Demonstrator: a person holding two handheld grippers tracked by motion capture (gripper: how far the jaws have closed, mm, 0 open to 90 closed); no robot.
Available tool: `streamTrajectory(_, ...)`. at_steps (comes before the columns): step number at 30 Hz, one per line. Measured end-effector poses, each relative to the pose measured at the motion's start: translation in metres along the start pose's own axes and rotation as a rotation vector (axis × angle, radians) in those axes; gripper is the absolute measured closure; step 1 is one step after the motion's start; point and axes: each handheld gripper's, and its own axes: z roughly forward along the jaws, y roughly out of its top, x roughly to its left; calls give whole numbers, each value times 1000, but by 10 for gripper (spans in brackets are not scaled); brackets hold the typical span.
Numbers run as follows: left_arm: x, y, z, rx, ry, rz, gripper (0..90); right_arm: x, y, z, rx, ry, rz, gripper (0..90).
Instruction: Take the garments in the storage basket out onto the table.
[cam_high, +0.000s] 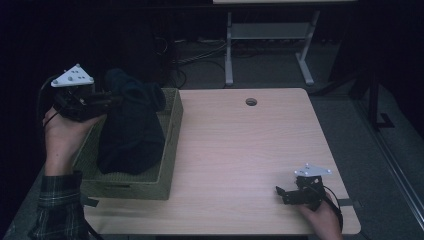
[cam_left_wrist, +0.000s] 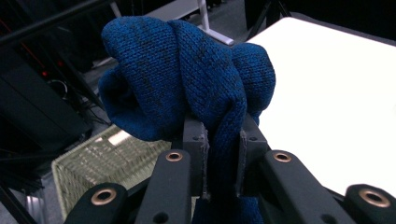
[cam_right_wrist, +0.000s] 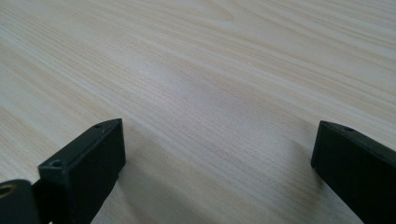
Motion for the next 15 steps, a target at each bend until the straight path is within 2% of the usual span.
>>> streamTrajectory(15, -3, 32, -11, -73, -22, 16, 778, 0, 0, 0, 1, -1, -1, 26)
